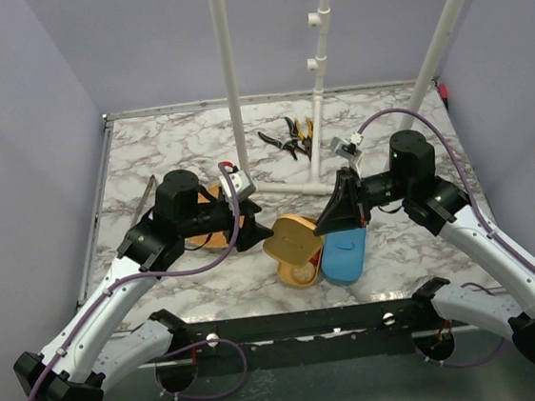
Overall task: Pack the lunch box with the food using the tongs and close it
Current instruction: Close the box lid on the packing box.
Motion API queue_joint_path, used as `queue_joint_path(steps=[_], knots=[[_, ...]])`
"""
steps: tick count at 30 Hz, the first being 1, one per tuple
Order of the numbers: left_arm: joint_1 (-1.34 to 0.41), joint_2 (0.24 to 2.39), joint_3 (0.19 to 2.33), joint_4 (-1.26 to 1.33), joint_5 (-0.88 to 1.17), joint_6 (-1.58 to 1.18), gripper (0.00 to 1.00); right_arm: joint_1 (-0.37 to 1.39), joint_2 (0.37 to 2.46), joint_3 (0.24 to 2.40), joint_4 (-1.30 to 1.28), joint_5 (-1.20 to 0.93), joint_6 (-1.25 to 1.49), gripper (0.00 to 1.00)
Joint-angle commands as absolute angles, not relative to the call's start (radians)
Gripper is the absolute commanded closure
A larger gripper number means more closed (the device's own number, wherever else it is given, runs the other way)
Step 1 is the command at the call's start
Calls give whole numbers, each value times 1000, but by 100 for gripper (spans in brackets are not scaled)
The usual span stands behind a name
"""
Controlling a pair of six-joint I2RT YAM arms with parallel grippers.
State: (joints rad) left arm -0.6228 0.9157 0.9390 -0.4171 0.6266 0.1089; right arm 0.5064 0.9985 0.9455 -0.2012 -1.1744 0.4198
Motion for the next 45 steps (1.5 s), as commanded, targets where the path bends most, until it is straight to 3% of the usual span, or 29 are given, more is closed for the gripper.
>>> queue_joint_path(steps=[1, 8, 14, 17, 18, 20, 24, 27, 31, 38, 45], knots=[[-620, 939, 932, -383, 827, 94, 35, 502, 1003, 952, -171, -1251, 453, 99], [-625, 977, 928, -375, 889, 60, 44, 503, 1011, 943, -173, -1242, 444, 99], [-639, 1021, 925, -361, 903, 23, 66, 503, 1022, 936, -173, -1235, 433, 99], [-644, 1036, 922, -359, 901, 20, 82, 503, 1030, 931, -187, -1211, 412, 99], [-644, 1039, 919, -358, 900, 17, 87, 503, 1032, 930, -195, -1199, 402, 97], [-643, 1045, 912, -351, 891, 10, 100, 503, 1034, 923, -213, -1165, 378, 79], [-644, 1057, 886, -341, 801, -37, 100, 503, 1032, 898, -241, -1066, 332, 46], [-643, 1064, 857, -323, 694, -88, 100, 503, 1026, 873, -248, -937, 330, 36], [-643, 1088, 801, -256, 646, -178, 100, 503, 1005, 818, -232, -744, 377, 31], [-643, 1160, 775, -159, 663, -258, 100, 503, 892, 688, -199, -483, 492, 30], [-642, 1263, 805, -155, 774, -232, 100, 503, 849, 641, -238, -400, 484, 34]])
